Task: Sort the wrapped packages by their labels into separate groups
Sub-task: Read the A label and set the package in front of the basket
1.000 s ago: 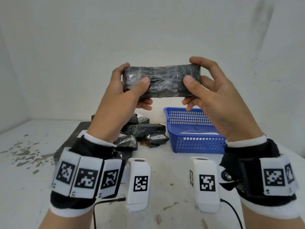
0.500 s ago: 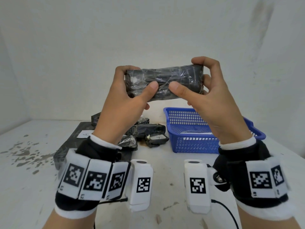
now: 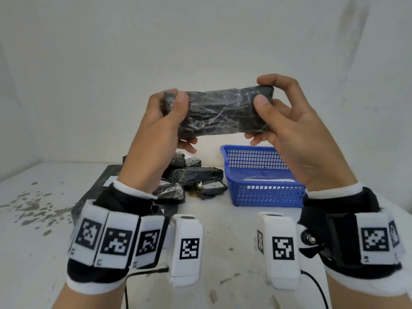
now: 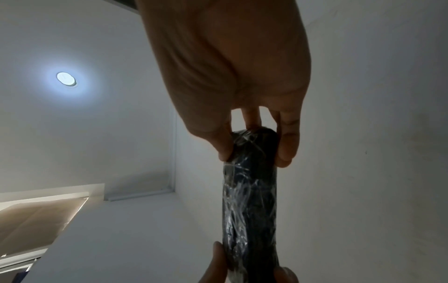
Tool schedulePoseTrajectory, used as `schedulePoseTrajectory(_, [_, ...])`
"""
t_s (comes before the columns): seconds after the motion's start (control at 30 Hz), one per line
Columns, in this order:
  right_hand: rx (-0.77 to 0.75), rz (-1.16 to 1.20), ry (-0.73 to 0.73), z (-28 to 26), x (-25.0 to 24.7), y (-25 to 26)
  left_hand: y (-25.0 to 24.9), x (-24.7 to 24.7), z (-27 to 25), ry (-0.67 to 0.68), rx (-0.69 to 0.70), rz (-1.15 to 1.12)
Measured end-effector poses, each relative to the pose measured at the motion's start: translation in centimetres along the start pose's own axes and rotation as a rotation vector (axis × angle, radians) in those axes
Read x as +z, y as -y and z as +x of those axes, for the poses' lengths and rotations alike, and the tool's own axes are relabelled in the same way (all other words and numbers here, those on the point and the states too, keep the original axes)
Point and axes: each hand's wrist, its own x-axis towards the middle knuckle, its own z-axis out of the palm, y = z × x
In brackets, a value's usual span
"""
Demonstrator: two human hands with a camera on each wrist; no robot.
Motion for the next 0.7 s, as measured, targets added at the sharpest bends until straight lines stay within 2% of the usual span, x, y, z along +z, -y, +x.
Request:
schedulePoseTrajectory(0.23, [0.052, 0.016, -0.032, 0.1, 0.1, 0.1, -0.2, 0.1, -0.1, 0.016, -0.020, -0.008])
schedulePoseTrajectory(0.43, [0.024, -0.032, -0.051, 0.0, 0.6, 0.1, -0.2, 0.2, -0.3, 0.028, -0.018, 0.020])
schedulePoseTrajectory(0.7, [-0.016, -0.076, -0.085, -0.2, 1.6, -0.2, 0.1, 0.6, -0.3, -0.023, -0.016, 0.064])
